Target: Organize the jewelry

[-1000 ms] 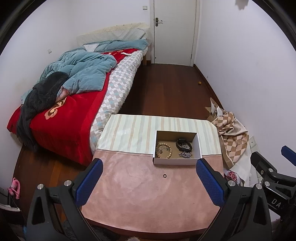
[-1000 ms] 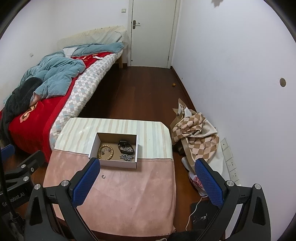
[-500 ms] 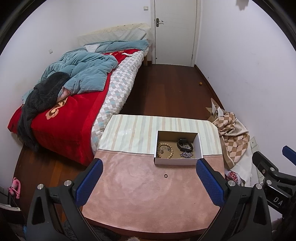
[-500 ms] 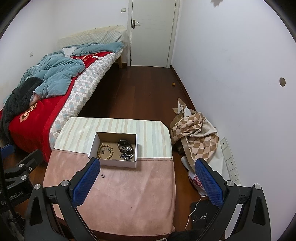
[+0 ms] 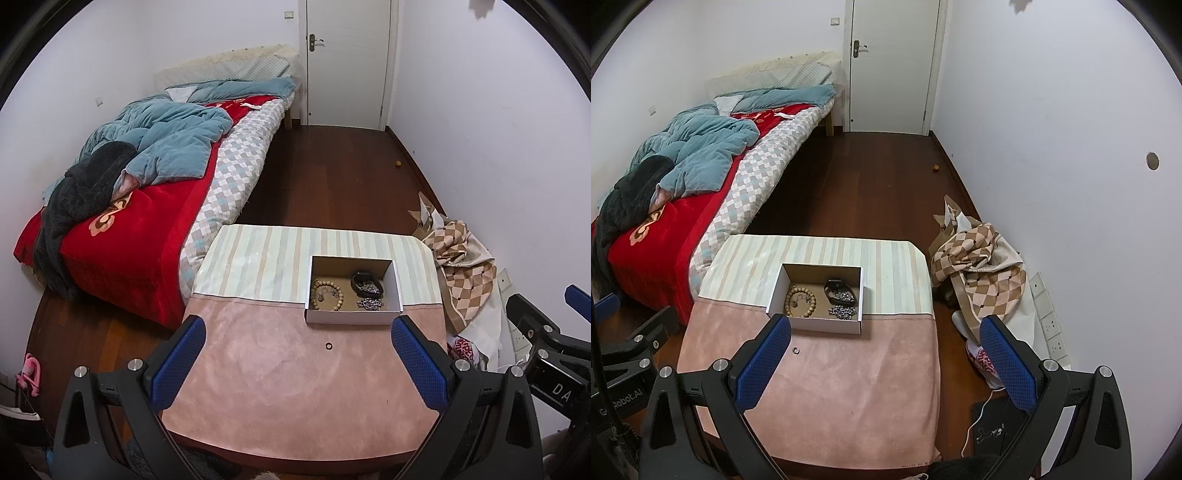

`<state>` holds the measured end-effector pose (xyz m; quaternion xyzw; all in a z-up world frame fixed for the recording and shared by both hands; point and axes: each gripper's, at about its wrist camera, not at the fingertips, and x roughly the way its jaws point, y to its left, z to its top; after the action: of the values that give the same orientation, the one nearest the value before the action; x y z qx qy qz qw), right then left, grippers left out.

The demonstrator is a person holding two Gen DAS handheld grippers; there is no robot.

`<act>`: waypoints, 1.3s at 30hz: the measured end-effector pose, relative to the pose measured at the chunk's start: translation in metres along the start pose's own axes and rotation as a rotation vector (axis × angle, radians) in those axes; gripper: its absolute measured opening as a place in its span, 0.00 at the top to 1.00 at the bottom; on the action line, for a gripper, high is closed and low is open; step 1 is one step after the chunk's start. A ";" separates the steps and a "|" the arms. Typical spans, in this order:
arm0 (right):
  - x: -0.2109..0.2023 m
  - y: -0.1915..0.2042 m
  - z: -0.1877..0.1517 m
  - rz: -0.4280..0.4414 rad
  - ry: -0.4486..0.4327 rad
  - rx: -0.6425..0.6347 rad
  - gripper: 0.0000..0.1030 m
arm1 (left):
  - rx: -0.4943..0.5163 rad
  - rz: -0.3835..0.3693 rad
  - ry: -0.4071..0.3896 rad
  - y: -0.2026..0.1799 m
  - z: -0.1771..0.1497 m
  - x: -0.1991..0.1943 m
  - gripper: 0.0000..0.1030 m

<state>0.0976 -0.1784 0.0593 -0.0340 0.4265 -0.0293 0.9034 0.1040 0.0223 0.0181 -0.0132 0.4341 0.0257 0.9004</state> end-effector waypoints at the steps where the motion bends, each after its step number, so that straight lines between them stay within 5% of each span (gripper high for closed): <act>1: 0.000 0.000 0.000 0.000 0.001 0.000 0.00 | 0.001 0.002 -0.001 0.000 0.000 0.000 0.00; 39: 0.003 0.008 -0.003 0.004 0.026 -0.010 0.00 | 0.002 0.004 0.001 0.001 -0.005 -0.001 0.00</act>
<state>0.0972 -0.1712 0.0542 -0.0372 0.4383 -0.0259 0.8977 0.0994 0.0231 0.0162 -0.0113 0.4346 0.0270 0.9002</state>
